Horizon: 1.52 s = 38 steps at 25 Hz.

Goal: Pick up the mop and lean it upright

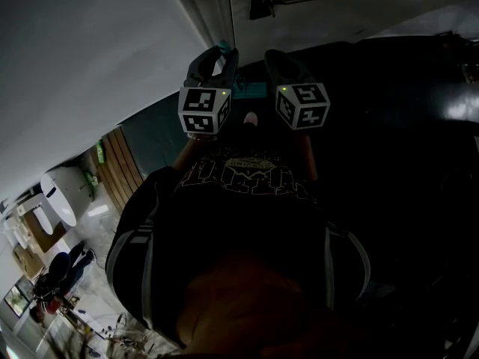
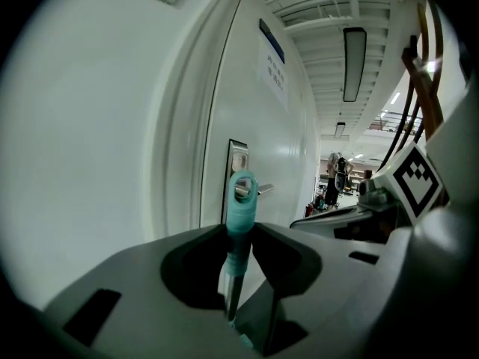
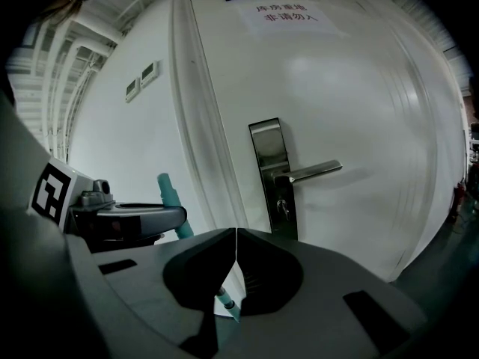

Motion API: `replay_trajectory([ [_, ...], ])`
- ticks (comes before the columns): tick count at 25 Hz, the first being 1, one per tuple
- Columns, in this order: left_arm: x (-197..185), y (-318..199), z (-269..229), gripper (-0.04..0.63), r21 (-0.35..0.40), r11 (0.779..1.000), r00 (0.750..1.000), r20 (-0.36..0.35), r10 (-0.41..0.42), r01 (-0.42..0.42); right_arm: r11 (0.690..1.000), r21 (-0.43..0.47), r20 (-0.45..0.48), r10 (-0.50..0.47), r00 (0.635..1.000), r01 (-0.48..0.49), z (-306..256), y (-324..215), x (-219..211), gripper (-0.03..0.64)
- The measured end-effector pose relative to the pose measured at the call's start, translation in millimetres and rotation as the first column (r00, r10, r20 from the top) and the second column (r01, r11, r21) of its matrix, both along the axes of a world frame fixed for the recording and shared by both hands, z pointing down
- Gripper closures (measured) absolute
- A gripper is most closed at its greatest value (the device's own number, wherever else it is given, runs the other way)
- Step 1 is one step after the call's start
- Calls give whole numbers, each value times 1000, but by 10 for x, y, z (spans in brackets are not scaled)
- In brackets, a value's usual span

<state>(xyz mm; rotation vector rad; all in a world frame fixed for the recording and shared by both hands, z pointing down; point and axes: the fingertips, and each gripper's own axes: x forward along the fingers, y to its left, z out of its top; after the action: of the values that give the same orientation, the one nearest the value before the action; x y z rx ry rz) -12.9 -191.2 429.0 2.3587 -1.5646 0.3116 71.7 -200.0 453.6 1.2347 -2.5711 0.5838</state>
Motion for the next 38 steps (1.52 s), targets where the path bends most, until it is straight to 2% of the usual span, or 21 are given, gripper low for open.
replay_trajectory([
  [15, 7, -27, -13, 445, -25, 1000, 1000, -2, -5, 5, 1000, -10, -10, -8, 1000, 8, -40, 7, 31, 597],
  [23, 103, -182, 85, 446, -44, 999, 1000, -7, -4, 4, 999, -17, -26, 32, 999, -33, -21, -42, 262, 597],
  [30, 114, -407, 286, 445, -82, 996, 999, 6, -41, 41, 997, -33, -41, 65, 997, -67, 31, -175, 507, 597],
  [38, 138, -656, 564, 445, -121, 989, 996, 29, -81, 84, 999, -34, -23, 37, 999, -38, 112, -423, 525, 597],
])
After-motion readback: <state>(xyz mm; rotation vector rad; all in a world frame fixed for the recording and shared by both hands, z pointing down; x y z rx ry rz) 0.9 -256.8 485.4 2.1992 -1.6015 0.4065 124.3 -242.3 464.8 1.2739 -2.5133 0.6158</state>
